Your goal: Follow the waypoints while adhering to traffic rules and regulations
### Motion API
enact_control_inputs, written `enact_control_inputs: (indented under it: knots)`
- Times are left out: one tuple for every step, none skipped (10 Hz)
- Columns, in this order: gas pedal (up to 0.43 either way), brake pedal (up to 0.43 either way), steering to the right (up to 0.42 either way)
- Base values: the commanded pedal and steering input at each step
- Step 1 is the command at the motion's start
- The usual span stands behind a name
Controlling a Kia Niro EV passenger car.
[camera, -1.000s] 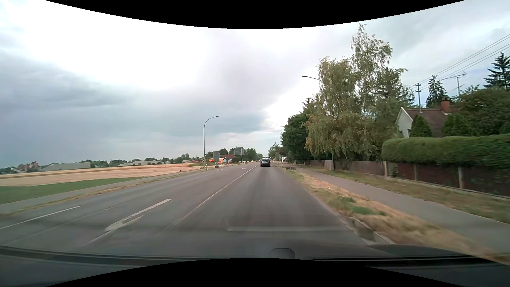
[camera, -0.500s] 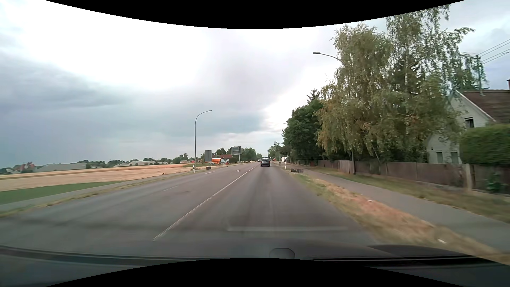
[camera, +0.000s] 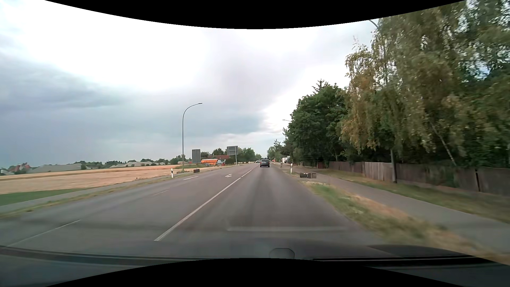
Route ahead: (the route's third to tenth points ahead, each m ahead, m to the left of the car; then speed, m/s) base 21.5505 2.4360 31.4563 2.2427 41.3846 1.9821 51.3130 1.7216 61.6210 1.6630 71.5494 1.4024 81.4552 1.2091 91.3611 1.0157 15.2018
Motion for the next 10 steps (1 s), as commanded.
enact_control_inputs:
  knots:
    - [0.358, 0.0, 0.003]
    - [0.358, 0.0, 0.002]
    - [0.358, 0.0, 0.002]
    - [0.358, 0.0, 0.002]
    - [0.358, 0.0, 0.002]
    - [0.358, 0.0, 0.003]
    - [0.358, 0.0, 0.003]
    - [0.358, 0.0, 0.002]
    - [0.358, 0.0, 0.0]
    - [0.358, 0.0, 0.0]
